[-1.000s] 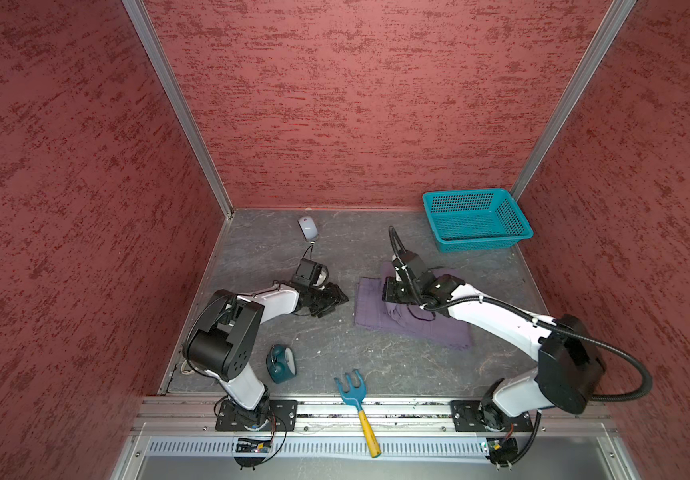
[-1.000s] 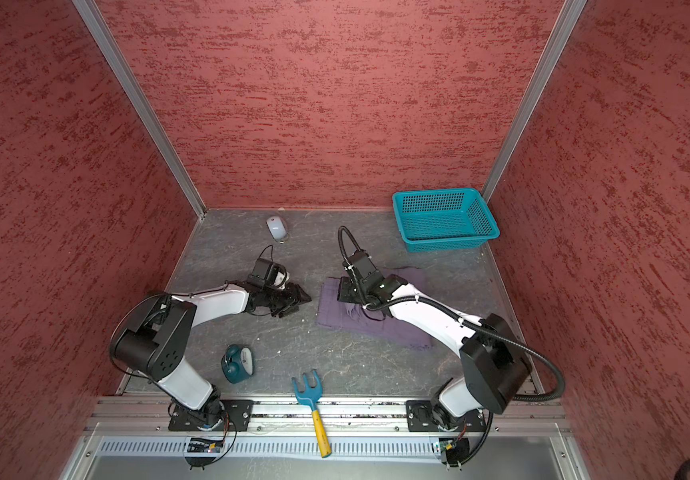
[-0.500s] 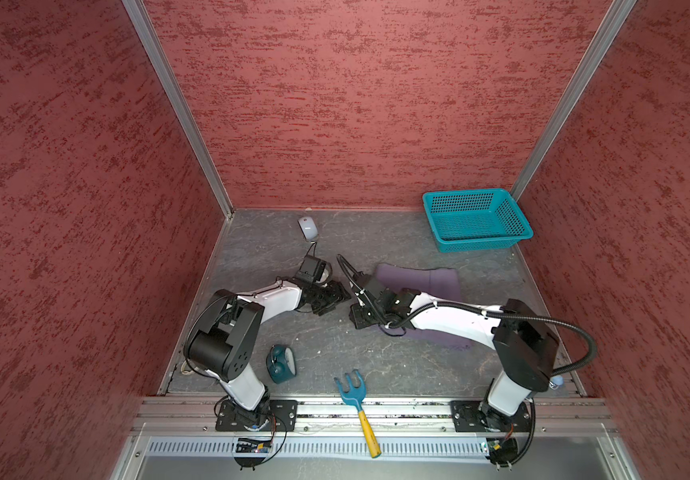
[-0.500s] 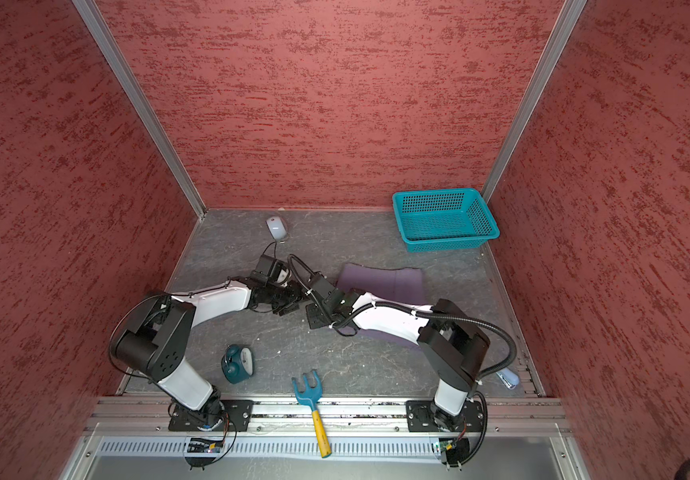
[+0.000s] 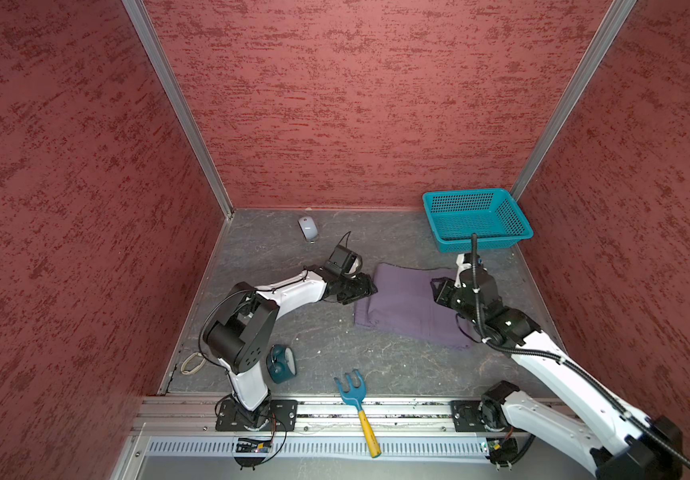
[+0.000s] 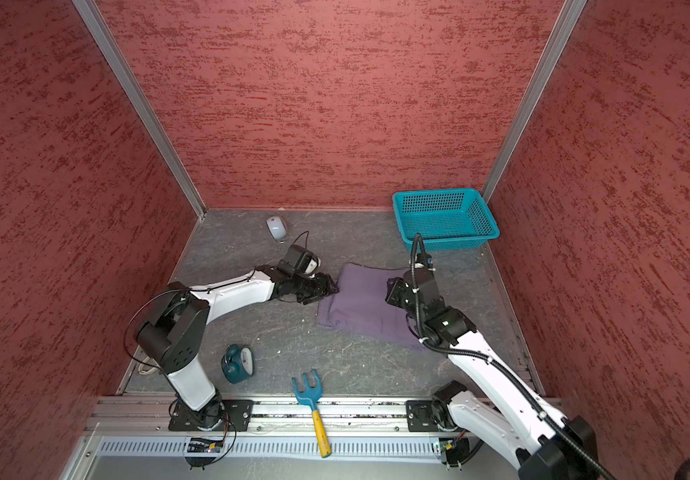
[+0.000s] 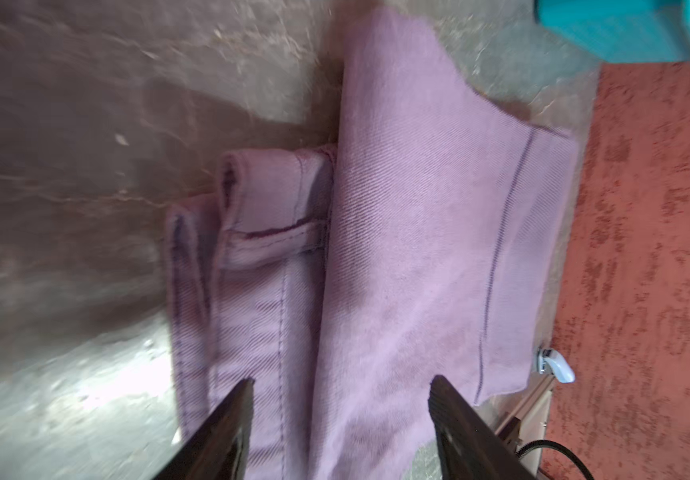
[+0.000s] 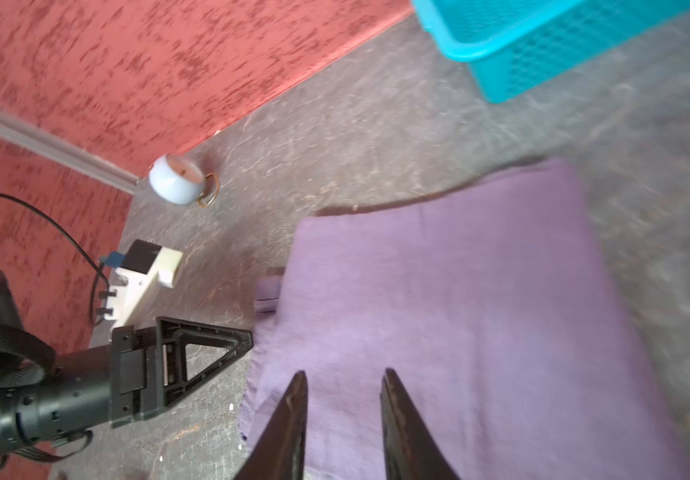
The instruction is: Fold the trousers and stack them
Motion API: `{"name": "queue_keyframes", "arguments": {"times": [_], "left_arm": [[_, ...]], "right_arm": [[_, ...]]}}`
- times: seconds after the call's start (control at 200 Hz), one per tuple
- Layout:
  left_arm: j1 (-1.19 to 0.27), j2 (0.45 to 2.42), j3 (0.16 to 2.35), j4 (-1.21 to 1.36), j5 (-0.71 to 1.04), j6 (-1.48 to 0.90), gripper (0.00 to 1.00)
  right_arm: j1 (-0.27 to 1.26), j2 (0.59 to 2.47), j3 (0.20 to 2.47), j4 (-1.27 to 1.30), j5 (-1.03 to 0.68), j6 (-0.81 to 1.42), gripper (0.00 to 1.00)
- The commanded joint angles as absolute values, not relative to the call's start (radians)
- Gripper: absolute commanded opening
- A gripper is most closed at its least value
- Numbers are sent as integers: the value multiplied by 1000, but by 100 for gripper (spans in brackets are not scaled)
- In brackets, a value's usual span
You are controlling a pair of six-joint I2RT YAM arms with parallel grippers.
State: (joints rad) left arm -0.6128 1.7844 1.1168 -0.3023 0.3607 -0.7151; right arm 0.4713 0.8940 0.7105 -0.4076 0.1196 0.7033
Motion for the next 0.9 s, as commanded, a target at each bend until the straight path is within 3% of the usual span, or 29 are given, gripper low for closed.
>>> {"name": "queue_keyframes", "arguments": {"times": [0.0, 0.215, 0.371, 0.571, 0.897], "left_arm": [[-649, 1829, 1172, -362, 315, -686, 65], [-690, 1884, 1258, -466, 158, -664, 59], [-699, 1940, 1293, -455, 188, -675, 26], [-695, 1920, 1368, -508, 180, -653, 0], [-695, 1704, 1318, -644, 70, -679, 0]], "right_arm": [[434, 873, 708, -497, 132, 730, 32], [399, 888, 695, -486, 97, 730, 33], [378, 928, 699, -468, 62, 714, 33], [352, 931, 704, -472, 52, 723, 33], [306, 934, 676, -443, 23, 734, 33]]}}
